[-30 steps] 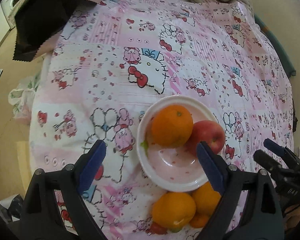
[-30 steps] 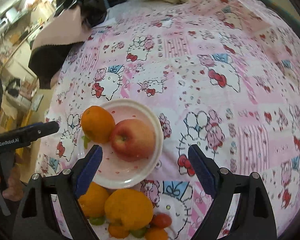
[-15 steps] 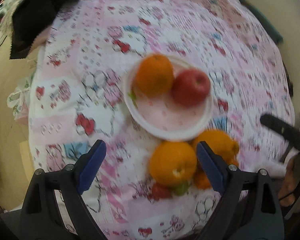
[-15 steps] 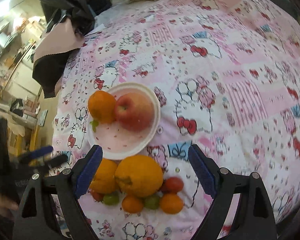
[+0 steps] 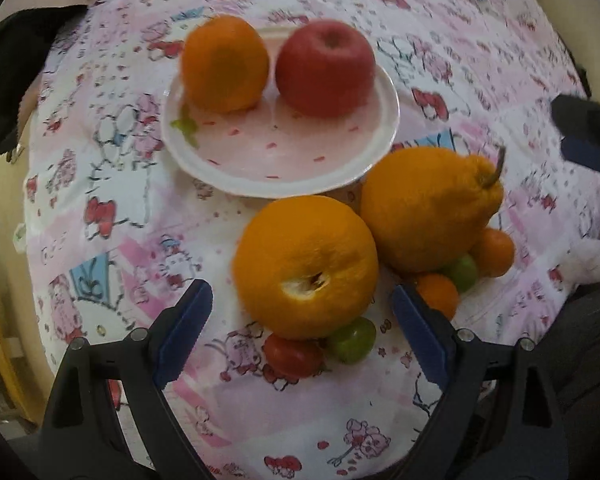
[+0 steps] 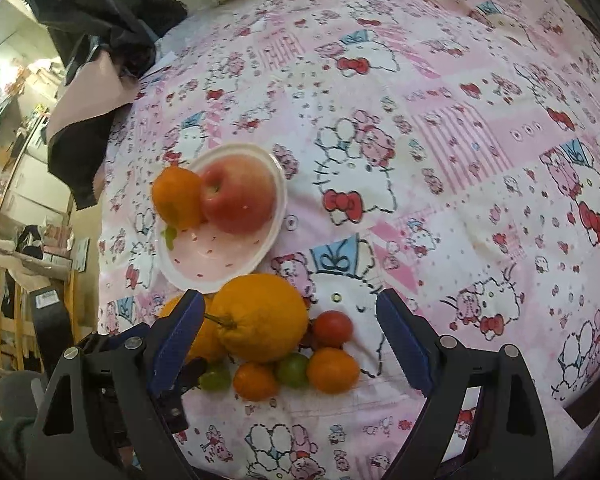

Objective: Organize fruits
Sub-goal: 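Grasp the large orange with the torn peel using the left tool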

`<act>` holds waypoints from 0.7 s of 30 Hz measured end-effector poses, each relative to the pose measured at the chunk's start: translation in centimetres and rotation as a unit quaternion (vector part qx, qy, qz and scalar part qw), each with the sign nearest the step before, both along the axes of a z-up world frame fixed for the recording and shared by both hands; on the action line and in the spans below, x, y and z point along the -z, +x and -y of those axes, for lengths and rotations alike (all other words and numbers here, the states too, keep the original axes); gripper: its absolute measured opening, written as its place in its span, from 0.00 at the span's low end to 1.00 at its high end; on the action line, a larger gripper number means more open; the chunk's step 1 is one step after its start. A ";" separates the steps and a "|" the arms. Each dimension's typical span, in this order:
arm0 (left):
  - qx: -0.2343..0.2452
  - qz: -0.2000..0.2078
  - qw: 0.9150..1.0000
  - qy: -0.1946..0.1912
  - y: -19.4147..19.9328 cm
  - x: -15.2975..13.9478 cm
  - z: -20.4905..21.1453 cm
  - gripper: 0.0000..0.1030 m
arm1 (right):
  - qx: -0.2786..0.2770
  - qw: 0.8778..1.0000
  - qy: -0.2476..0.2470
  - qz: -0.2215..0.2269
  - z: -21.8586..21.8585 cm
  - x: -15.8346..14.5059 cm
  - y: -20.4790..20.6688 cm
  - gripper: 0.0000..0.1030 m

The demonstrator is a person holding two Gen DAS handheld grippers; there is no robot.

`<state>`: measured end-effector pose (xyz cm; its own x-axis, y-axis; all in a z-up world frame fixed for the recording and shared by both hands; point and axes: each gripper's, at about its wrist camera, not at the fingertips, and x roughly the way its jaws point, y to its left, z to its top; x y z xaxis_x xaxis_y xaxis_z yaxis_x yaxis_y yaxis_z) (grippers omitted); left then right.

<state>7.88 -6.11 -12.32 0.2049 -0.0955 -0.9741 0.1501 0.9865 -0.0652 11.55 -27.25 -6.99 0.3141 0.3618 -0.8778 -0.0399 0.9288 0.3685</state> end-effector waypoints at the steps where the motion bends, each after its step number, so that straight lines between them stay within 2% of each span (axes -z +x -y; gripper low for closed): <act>1: 0.001 -0.005 1.000 0.002 0.2 0.4 0.3 0.87 | 0.004 1.000 -0.002 -0.002 0.2 0.1 0.1 0.87; 7: 0.000 -0.015 1.000 0.014 1.5 2.0 1.1 0.86 | 0.002 1.000 -0.021 -0.007 0.4 0.7 0.2 0.87; 10: -0.006 -0.023 1.000 0.001 1.8 2.5 1.1 0.80 | 0.001 1.000 -0.022 -0.006 0.4 0.6 0.3 0.87; 16: -0.008 -0.020 1.000 -0.006 1.4 2.6 1.3 0.77 | -0.006 1.000 -0.020 -0.005 -0.2 0.6 0.5 0.87; 21: -0.027 -0.027 0.999 -0.011 1.7 2.1 -0.2 0.76 | -0.007 1.000 -0.026 -0.009 -0.3 0.9 0.6 0.87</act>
<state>9.56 -5.90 -14.38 0.1569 -0.1076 -0.9817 0.0926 0.9913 -0.0938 12.17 -26.99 -7.91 0.2934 0.3206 -0.9006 -0.0472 0.9458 0.3212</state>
